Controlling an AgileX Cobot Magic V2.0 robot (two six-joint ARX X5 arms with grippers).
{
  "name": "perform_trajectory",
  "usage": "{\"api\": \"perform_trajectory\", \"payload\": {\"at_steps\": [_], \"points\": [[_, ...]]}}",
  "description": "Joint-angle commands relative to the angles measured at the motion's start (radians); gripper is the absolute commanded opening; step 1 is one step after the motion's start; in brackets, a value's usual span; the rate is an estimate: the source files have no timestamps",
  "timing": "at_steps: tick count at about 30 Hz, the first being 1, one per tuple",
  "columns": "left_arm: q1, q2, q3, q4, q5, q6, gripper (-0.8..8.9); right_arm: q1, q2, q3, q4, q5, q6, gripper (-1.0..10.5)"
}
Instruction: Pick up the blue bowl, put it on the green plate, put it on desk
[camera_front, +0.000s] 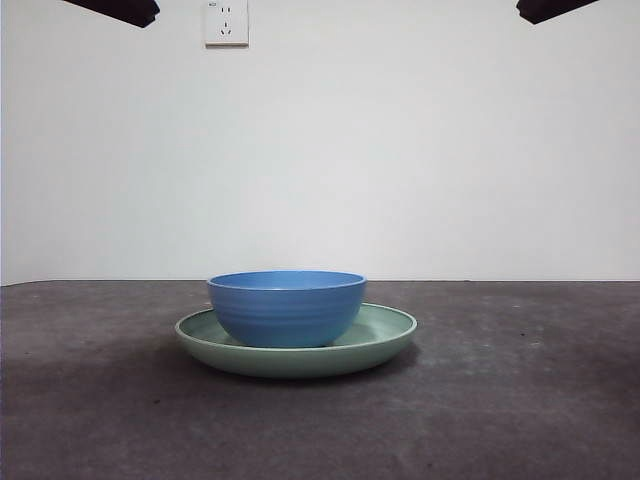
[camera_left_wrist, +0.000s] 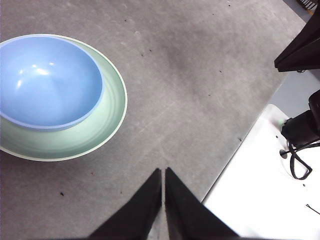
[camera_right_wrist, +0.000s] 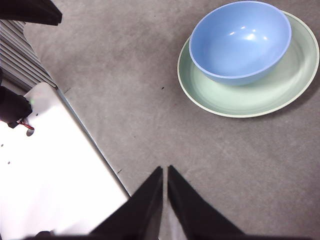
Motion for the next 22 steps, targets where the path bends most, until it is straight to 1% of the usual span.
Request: {"api": "perform_trajectory", "payload": {"at_steps": [1,3,6,10,14,16,19,22], "points": [[0.005,-0.014,0.010,0.008,-0.002,0.015,0.10,0.007,0.007,0.004,0.009,0.000,-0.008,0.1],[0.028,-0.049,0.010,0.011,-0.015,0.105,0.10,0.007,0.007,0.004,0.009,0.000,-0.008,0.1],[0.097,-0.116,0.009,0.085,-0.103,0.146,0.10,0.007,0.007,0.004,0.010,0.000,-0.008,0.1],[0.232,-0.223,-0.023,0.254,-0.211,0.217,0.10,0.007,0.007,0.004,0.011,0.000,-0.008,0.1],[0.366,-0.353,-0.126,0.434,-0.287,0.225,0.10,0.007,0.007,0.004,0.011,0.000,-0.008,0.1],[0.430,-0.427,-0.204,0.515,-0.329,0.225,0.10,0.007,0.007,0.004,0.011,0.000,-0.008,0.1],[0.501,-0.521,-0.320,0.595,-0.367,0.225,0.10,0.007,0.007,0.004,0.011,0.000,-0.008,0.1],[0.555,-0.602,-0.440,0.644,-0.370,0.225,0.10,0.007,0.007,0.004,0.011,0.000,-0.008,0.1]]}}
